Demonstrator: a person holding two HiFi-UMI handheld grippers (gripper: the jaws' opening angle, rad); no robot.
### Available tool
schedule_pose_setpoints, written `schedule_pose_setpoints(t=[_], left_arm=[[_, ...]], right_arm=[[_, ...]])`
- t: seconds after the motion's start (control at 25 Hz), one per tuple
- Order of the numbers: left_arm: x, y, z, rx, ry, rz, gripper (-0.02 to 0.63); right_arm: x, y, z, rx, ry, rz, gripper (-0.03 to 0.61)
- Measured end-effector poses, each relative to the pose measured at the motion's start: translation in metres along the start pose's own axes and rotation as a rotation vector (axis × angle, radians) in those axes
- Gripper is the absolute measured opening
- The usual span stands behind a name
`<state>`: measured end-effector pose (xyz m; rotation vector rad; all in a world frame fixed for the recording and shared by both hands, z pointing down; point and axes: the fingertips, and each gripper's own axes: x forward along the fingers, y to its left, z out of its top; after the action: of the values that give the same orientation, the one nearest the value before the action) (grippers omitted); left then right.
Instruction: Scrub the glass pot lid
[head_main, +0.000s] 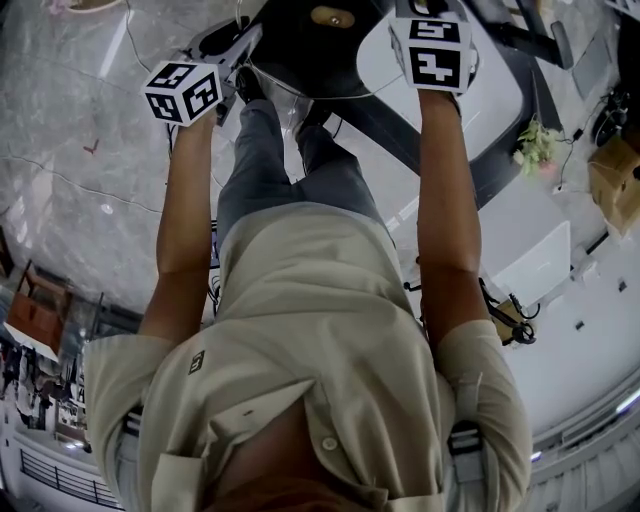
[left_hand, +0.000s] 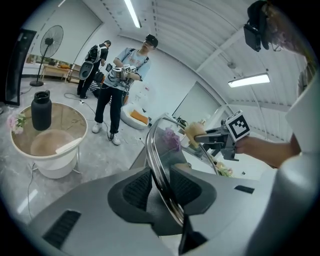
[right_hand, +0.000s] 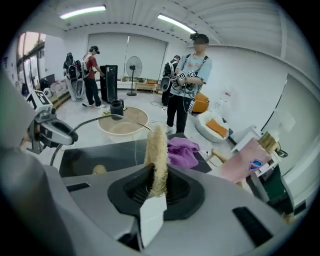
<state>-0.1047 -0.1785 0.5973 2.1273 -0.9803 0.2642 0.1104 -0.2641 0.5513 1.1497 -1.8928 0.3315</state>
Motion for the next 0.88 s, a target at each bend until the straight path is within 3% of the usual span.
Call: schedule_pose_setpoints(t=[0.88], left_arm=[[-0.007,-0.005,0.008,0.027,0.034,0.105,0.165]], right_arm=[[-0.067,-0.021,-0.014,0.051,-0.05,-0.023,0.052]])
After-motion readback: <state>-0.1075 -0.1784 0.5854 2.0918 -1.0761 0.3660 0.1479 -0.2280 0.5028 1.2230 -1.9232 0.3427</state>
